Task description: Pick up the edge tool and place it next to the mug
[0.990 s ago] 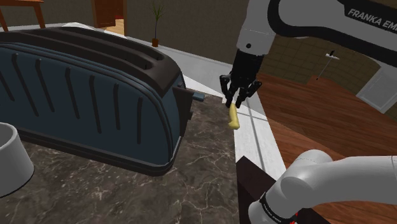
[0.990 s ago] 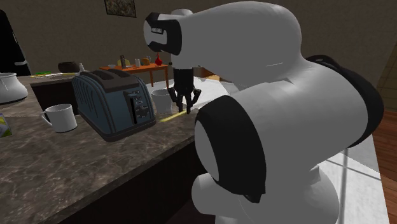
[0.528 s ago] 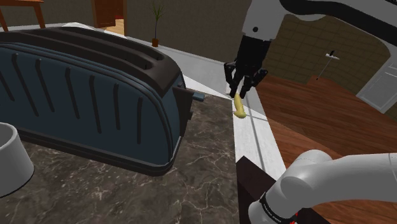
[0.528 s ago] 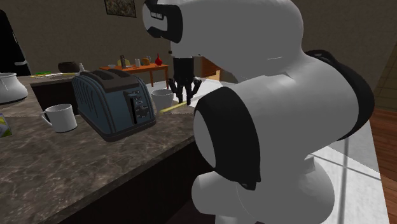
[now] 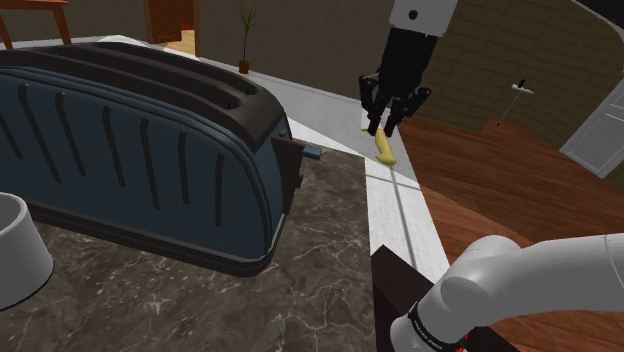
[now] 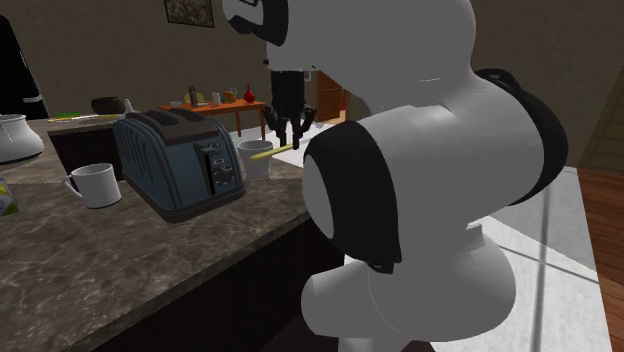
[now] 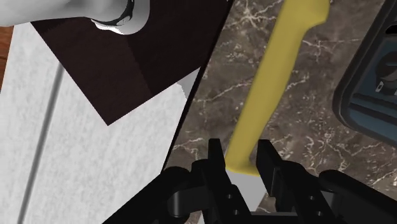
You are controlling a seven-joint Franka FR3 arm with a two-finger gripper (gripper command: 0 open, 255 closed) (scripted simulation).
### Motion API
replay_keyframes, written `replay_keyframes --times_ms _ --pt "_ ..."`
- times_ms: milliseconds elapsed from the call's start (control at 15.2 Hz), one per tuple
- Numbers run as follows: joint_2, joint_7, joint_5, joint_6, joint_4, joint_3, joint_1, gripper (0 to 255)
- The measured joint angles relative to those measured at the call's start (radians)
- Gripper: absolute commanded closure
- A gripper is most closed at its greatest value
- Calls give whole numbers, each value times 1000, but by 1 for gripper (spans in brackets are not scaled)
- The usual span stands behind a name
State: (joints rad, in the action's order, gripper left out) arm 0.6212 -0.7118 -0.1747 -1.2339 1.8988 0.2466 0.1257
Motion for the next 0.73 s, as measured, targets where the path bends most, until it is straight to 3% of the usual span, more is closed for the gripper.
replay_keyframes --times_ms 726 --pt "-91 -270 -109 -14 -126 229 -26 255"
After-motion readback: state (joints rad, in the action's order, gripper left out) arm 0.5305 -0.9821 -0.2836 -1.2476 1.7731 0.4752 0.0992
